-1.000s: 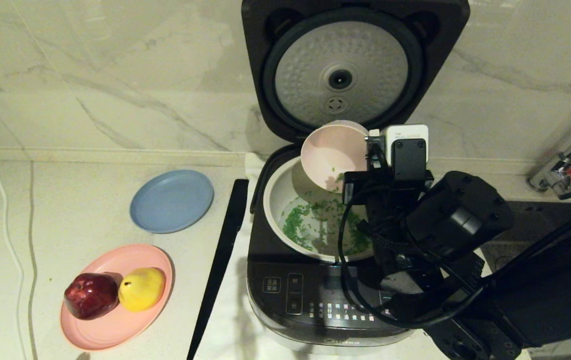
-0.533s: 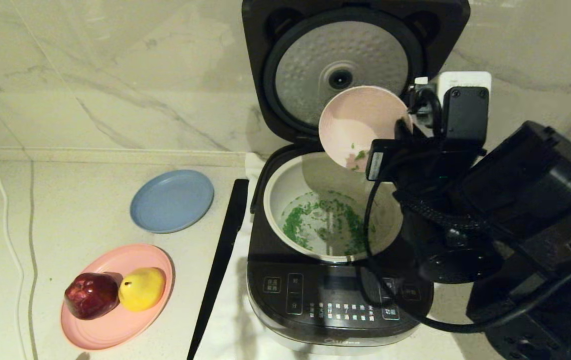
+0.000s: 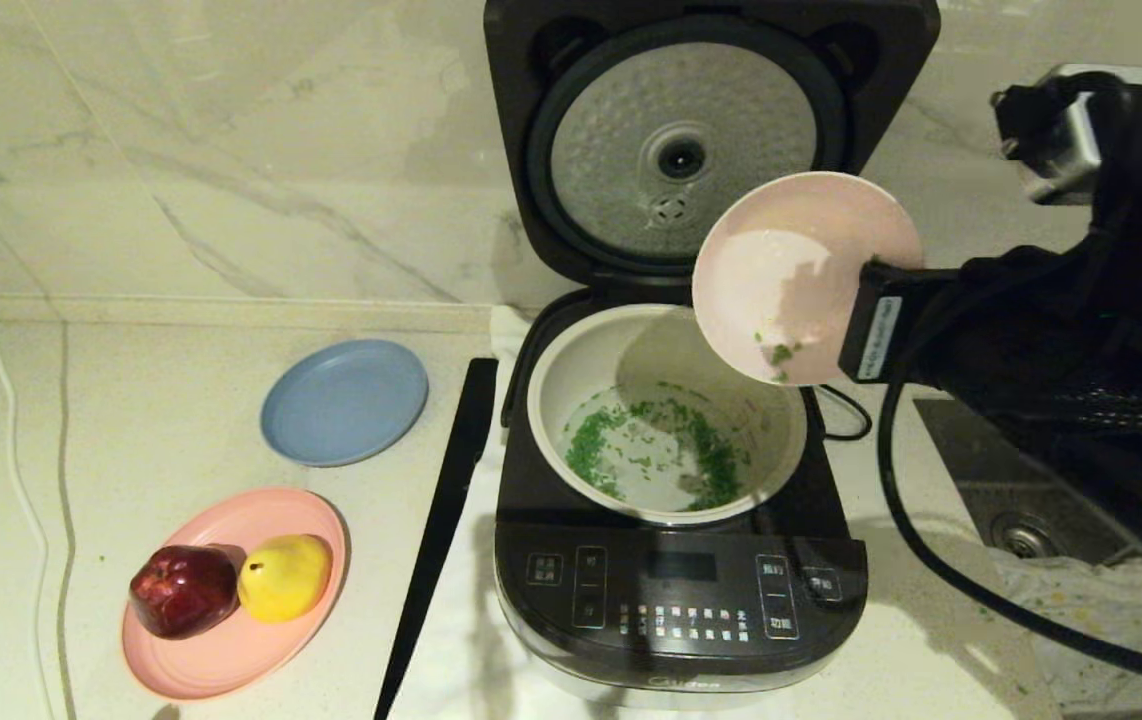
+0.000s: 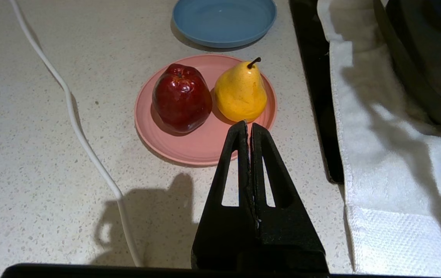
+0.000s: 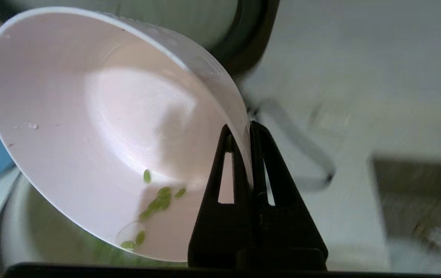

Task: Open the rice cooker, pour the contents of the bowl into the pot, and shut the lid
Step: Pour the water from the bowl into the rice cooker, then place the bowl on the table

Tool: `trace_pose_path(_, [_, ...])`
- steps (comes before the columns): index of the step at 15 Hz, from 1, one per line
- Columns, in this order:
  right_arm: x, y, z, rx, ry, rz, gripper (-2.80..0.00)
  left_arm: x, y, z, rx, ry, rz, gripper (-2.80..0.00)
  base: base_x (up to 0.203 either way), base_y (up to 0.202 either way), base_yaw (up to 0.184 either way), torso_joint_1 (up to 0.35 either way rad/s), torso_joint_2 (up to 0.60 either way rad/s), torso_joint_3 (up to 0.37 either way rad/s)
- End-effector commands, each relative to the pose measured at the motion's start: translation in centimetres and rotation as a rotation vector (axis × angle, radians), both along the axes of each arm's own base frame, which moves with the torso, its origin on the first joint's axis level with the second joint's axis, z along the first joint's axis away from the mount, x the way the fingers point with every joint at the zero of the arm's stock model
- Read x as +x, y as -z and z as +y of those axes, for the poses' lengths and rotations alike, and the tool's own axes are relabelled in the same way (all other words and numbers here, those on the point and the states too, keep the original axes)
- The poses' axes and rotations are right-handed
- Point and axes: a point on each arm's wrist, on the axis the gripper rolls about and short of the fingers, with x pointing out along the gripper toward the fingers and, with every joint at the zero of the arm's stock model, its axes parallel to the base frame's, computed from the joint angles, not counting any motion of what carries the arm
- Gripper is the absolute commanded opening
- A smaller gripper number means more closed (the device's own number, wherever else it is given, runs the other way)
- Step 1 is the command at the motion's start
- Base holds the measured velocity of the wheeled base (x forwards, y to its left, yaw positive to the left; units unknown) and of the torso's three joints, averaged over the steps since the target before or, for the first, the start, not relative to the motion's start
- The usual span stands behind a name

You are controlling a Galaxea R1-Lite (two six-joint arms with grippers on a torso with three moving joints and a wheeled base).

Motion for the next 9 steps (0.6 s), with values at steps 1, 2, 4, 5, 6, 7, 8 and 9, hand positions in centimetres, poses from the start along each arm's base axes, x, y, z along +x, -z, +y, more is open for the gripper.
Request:
trace_pose_path(1, [-2.8,-0.1,-3.7,-0.033,-0.062,0.271,-2.8,0.0,0.1,0.0,0.0,0.0,0.005,-2.8,0.0,0.0,0.0,0.0,0.0,0.0])
trace_pose_path(2, [-3.5,-0.4,-5.2,0.006,-0.105,0.374,-2.8,0.0,0.1,0.0,0.001,0.0,0.005,-2.8,0.0,0.0,0.0,0.0,0.0,0.0])
trace_pose_path(4, [-3.7,-1.0,-8.6,0.117,-0.106,0.51,-2.8,0.0,0.1,0.0,0.001,0.0,0.005,-2.8,0.0,0.0,0.0,0.0,0.0,0.0])
trace_pose_path(5, [-3.6,-1.2,-10.2,0.168,-0.085,0.544,-2.8,0.0,0.1,0.0,0.001,0.0,0.005,-2.8,0.0,0.0,0.0,0.0,0.0,0.0])
trace_pose_path(6, [-3.7,-1.0,-11.7,0.209,-0.059,0.59,-2.8,0.0,0.1,0.0,0.001,0.0,0.005,-2.8,0.0,0.0,0.0,0.0,0.0,0.0])
trace_pose_path(7, [-3.9,-0.5,-12.9,0.237,-0.027,0.646,-2.8,0.0,0.1,0.0,0.001,0.0,0.005,-2.8,0.0,0.0,0.0,0.0,0.0,0.0])
trace_pose_path(8, [-4.1,0.4,-13.8,0.255,-0.001,0.709,-2.8,0.0,0.1,0.0,0.001,0.0,0.005,-2.8,0.0,0.0,0.0,0.0,0.0,0.0])
trace_pose_path(9, [-4.1,2.0,-14.2,0.254,0.021,0.78,-2.8,0.0,0.1,0.0,0.001,0.0,0.005,-2.8,0.0,0.0,0.0,0.0,0.0,0.0])
